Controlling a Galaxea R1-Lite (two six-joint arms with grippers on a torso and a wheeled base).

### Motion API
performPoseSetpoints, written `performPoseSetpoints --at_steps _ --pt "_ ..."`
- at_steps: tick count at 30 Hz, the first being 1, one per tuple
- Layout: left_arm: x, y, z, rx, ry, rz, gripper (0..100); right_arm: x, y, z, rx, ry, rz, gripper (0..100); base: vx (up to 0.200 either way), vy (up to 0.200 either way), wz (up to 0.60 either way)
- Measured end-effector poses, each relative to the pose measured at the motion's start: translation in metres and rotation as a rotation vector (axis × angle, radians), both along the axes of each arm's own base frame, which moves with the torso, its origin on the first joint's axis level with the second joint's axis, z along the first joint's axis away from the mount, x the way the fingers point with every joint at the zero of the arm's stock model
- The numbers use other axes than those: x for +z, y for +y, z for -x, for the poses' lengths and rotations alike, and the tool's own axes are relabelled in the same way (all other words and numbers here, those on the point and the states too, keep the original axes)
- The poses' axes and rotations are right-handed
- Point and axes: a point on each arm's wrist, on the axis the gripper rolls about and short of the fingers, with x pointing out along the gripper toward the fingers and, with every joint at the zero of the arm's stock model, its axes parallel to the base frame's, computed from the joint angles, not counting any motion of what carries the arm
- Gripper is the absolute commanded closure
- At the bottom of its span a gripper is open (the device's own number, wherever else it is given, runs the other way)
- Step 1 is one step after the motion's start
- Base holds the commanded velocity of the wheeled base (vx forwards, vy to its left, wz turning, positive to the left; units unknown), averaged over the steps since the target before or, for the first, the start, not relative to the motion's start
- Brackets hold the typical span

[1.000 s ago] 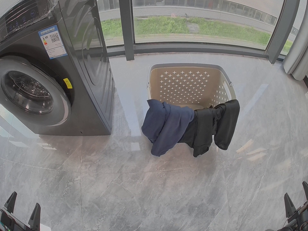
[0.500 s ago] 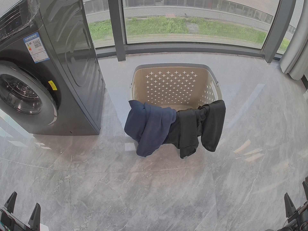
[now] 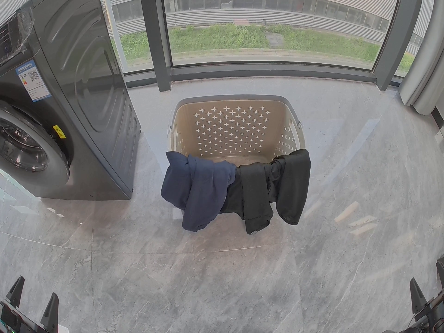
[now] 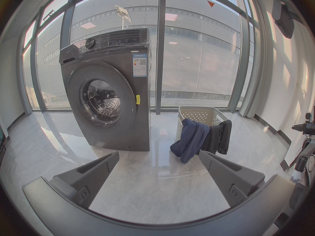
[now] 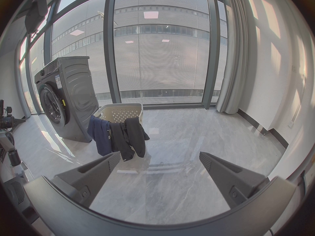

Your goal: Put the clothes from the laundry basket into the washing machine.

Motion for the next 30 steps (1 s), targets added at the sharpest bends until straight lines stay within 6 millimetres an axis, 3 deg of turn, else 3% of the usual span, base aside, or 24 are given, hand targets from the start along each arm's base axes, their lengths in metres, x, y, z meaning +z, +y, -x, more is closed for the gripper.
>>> performPoseSetpoints --at_steps 26,30 --pt "0.0000 0.0001 0.0000 0.004 0.000 0.003 0 0.0000 0.0000 0.0000 0.001 0.000 0.000 0 0.200 0.000 0.00" --pt "0.0000 0.0001 0.0000 0.004 0.000 0.003 0 0.0000 0.0000 0.0000 0.001 0.000 0.000 0 0.000 0.000 0.00"
